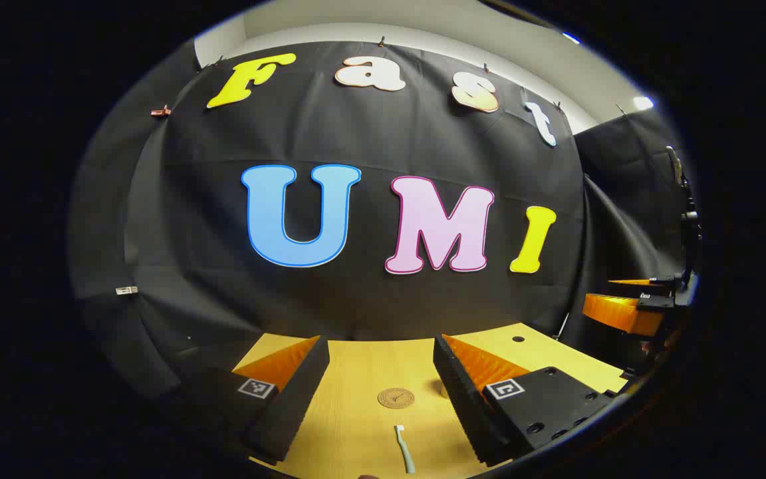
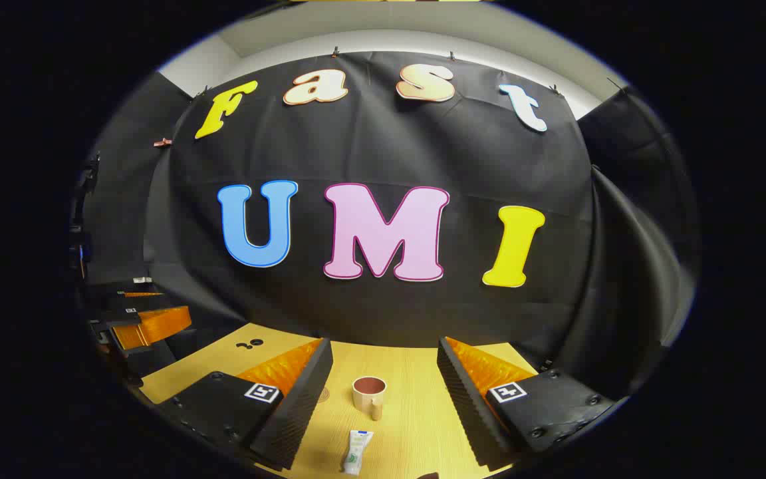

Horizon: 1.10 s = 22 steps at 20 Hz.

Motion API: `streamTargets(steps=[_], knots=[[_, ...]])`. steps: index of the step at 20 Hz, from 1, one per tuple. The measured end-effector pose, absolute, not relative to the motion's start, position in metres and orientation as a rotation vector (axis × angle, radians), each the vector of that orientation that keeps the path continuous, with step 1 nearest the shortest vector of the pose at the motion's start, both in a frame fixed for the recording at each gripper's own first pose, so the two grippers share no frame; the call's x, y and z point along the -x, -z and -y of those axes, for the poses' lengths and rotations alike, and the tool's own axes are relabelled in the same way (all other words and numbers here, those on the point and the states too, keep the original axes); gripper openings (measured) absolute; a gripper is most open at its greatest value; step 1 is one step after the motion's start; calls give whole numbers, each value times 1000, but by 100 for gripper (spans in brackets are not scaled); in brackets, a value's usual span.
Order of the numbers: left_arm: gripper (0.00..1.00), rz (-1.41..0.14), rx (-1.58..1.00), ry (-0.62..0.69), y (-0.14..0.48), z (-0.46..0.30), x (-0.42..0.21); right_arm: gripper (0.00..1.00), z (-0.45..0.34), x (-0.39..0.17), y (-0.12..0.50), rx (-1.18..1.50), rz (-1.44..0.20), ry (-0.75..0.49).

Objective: Put the toothbrush and toothpaste on the desktop into the cup, then pick up the cup and place it on the coaster on the desktop.

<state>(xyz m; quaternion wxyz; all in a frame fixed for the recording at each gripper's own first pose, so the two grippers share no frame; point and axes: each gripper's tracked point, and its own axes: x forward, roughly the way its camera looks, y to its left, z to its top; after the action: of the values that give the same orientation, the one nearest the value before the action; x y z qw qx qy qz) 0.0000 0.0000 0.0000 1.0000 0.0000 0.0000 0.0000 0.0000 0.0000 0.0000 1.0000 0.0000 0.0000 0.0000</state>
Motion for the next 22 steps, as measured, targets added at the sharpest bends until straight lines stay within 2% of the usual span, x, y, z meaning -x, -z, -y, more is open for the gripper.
streamTargets(steps=[15, 22], knots=[[99, -26, 13, 6, 13, -5, -14, 97, -4, -16, 10, 0, -32, 7], [99, -75, 29, 14, 38, -7, -16, 97, -21, -29, 64, 1, -211, -30]])
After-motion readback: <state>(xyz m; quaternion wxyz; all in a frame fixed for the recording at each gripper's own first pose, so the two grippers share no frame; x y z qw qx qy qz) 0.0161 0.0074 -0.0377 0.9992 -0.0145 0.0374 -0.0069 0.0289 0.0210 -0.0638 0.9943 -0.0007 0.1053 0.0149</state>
